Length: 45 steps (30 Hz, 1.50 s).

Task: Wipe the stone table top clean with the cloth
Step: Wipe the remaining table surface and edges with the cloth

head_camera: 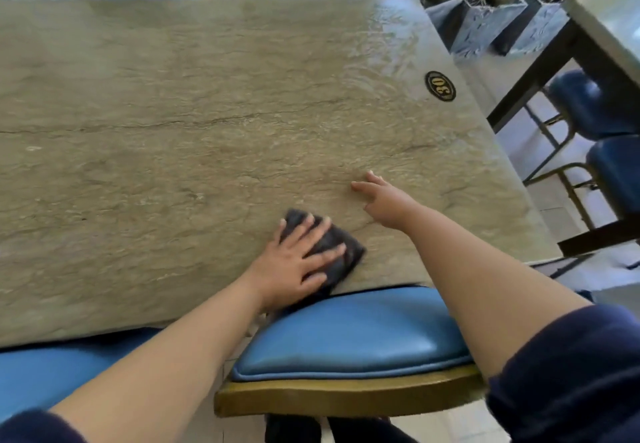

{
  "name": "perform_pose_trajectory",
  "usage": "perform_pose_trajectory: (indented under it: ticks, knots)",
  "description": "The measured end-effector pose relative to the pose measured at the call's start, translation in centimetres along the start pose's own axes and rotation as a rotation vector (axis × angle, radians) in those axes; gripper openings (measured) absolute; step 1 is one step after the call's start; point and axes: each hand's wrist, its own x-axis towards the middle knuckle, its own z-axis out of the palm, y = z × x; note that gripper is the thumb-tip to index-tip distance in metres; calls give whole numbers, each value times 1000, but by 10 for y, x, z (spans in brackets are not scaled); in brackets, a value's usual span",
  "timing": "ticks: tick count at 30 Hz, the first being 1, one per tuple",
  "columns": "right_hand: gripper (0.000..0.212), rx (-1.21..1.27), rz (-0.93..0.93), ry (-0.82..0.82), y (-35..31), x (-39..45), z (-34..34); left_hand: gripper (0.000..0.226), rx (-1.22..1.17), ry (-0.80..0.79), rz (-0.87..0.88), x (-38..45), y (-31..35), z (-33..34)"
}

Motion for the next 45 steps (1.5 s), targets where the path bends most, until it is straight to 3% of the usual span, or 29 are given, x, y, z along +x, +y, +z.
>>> perform_pose_trajectory:
  ticks: [2, 4, 8, 10, 14, 17, 19, 21, 24, 26, 31, 35, 37, 41, 43, 45]
  knots:
    - [62, -28, -20, -20, 20, -6, -8, 54, 43, -44, 208, 4, -3, 2]
    - [64, -45, -41, -40, 37, -12, -12, 54, 96, -29, 231, 19, -17, -1]
    - [62, 1, -94, -13, 66, -23, -11, 57, 49, -16, -121, 66, -13, -12]
    - [60, 43, -105, 31, 77, -26, -9, 64, 34, -23, -180, 81, 15, -12]
    - [57, 170, -47, 116, 94, -27, -11, 64, 47, -92, 180, 89, 66, 1]
    - [56, 163, -9, 113, 102, -27, -21, 56, 69, -158, 353, 100, 56, -5]
    - [57, 125, -5, 84, 109, -29, -24, 58, 95, -152, 288, 112, 39, -12]
    - [55, 146, -17, 84, 119, -29, -24, 60, 90, -88, 98, 128, 29, -19]
    - [49, 252, -20, 200, 135, -27, -20, 53, 44, -71, -179, 151, 47, -17]
    - [48, 300, 4, 258, 144, -27, -19, 58, 34, -58, -210, 155, 71, -12]
    - [53, 310, -8, 245, 148, -25, -21, 78, 97, -113, 173, 141, 98, 1]
    - [56, 298, -31, 245, 151, -28, -22, 63, 107, -147, 389, 138, 71, -6]
    - [59, 254, -52, 240, 154, -32, -19, 60, 92, -132, 279, 145, 53, -12]
    - [67, 190, -74, 257, 158, -41, -12, 58, -56, -43, -212, 168, 54, -16]
    - [68, 203, -70, 256, 157, -46, -12, 57, -82, 36, -320, 176, 72, -12]
    - [69, 186, -63, 236, 157, -50, -11, 55, -98, 111, -312, 176, 85, -8]
